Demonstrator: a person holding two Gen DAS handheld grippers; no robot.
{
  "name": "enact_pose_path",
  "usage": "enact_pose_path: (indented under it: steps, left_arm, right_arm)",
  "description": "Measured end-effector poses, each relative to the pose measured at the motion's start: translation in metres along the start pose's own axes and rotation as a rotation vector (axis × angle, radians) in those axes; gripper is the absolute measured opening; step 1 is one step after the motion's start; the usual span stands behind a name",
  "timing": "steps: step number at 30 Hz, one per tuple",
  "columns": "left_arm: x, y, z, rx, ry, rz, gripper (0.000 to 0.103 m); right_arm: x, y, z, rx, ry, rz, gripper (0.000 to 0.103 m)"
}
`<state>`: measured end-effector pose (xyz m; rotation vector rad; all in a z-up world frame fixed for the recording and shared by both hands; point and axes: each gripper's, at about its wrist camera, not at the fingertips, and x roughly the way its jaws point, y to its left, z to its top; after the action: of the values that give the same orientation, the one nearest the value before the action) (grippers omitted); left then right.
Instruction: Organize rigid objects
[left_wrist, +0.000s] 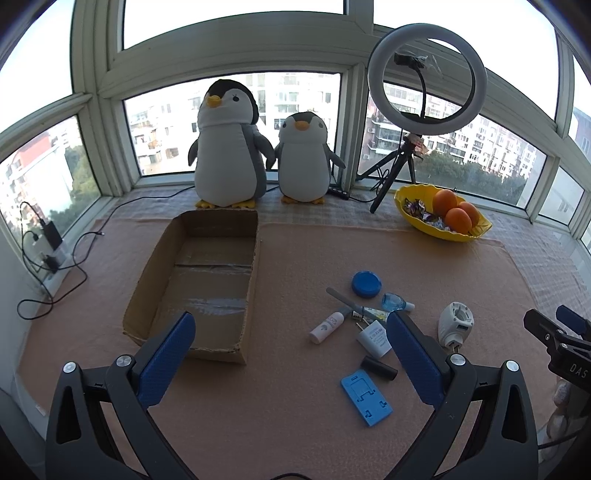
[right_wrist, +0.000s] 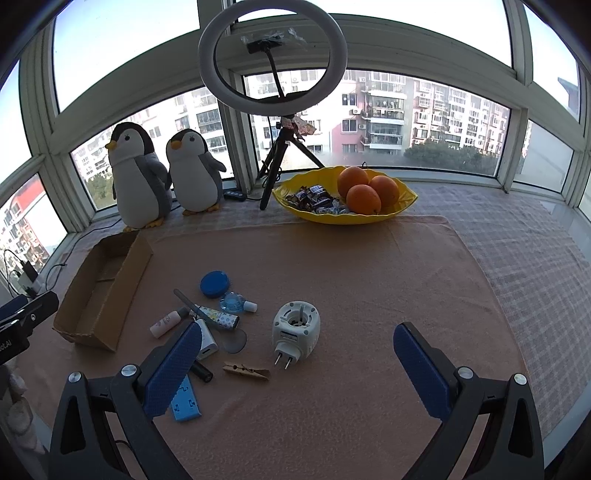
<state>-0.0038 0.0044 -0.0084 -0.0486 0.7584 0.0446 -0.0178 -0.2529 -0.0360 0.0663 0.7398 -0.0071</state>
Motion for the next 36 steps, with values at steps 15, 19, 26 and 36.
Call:
enact_pose_path:
  steps: [15, 19, 26, 36]
  left_arm:
    - [0.0005, 0.0018, -0.002, 0.003, -0.002, 0.0, 0.103]
    - [0.0004, 0.0014, -0.002, 0.003, -0.002, 0.001, 0.103]
    - [0.0004, 0.0017, -0.002, 0.002, -0.001, 0.001, 0.103]
    - [-0.0001, 0.001, -0.0017, 0.001, -0.001, 0.003, 0.103]
  right_arm:
    - [0.0016, 0.0001, -0.0013, 0.008, 0.01, 0.006, 0.103]
    - [0.002, -0.0013, -0.0016, 0.016, 0.013, 0.011, 0.103]
    - [0.0019, -0.0014, -0.001, 0.02, 0.017, 0.021, 0.103]
    - [0.0058, -0.0028, -0.0024, 0.022, 0.026, 0.024, 0.103]
